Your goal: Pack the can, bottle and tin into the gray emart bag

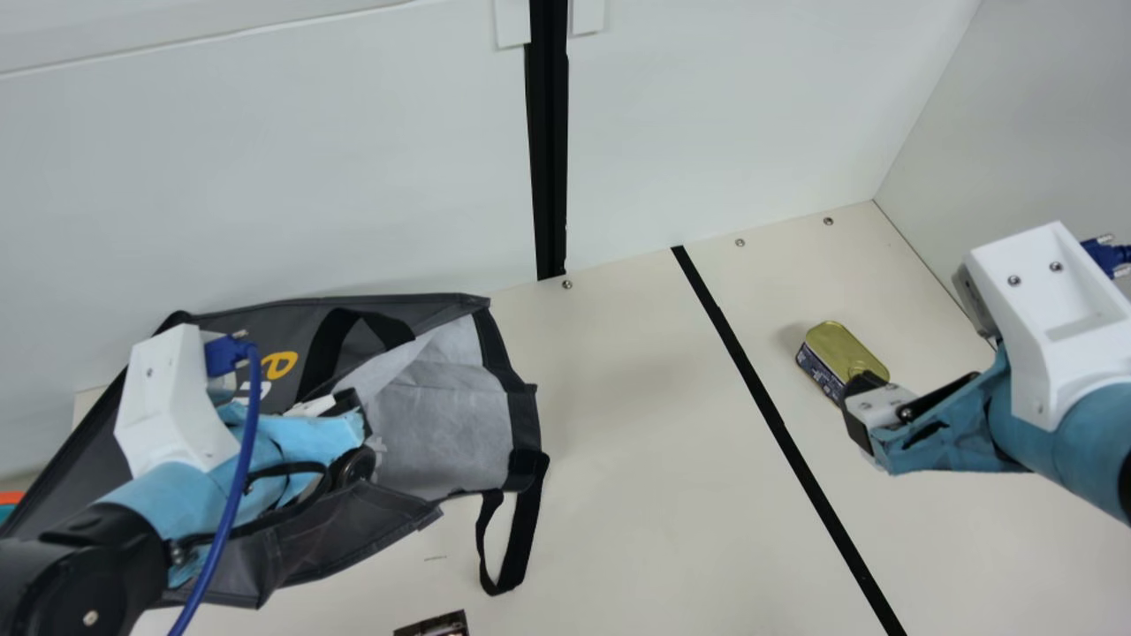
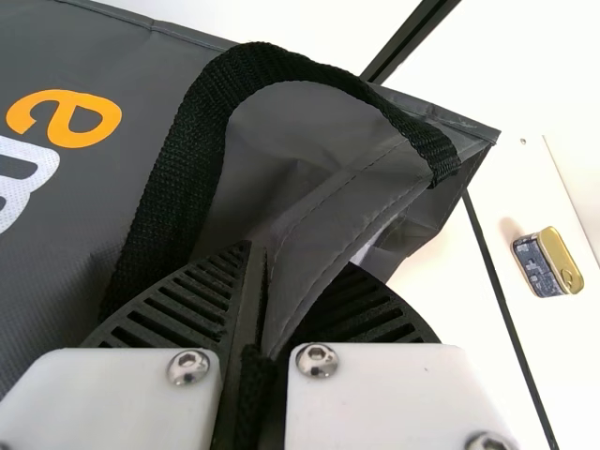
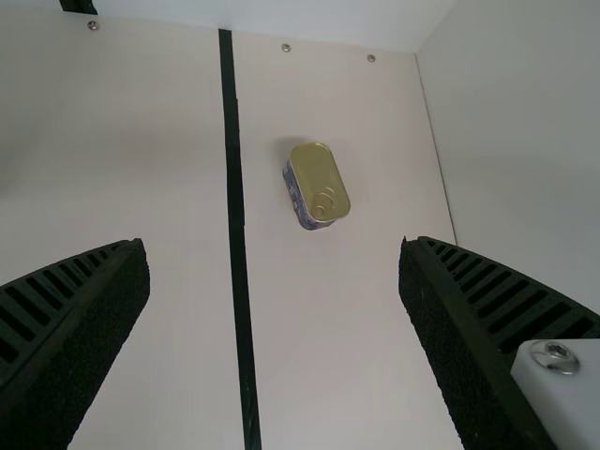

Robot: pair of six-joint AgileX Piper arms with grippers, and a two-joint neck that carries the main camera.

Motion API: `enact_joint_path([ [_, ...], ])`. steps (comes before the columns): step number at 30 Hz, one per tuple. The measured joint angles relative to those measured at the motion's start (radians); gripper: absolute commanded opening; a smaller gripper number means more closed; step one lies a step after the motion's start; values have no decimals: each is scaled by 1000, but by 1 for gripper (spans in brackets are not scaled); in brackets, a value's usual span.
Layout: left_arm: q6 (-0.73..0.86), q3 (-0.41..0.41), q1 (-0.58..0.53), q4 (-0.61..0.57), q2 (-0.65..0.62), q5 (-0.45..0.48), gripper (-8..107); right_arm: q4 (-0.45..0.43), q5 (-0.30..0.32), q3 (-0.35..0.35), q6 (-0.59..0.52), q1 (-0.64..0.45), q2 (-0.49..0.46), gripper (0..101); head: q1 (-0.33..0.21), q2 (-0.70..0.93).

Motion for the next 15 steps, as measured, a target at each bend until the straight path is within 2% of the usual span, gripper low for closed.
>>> enact_joint_path([
  [15, 0, 0, 0, 0, 0, 0, 10, 51, -1, 30, -49, -55, -13, 91, 0, 2],
])
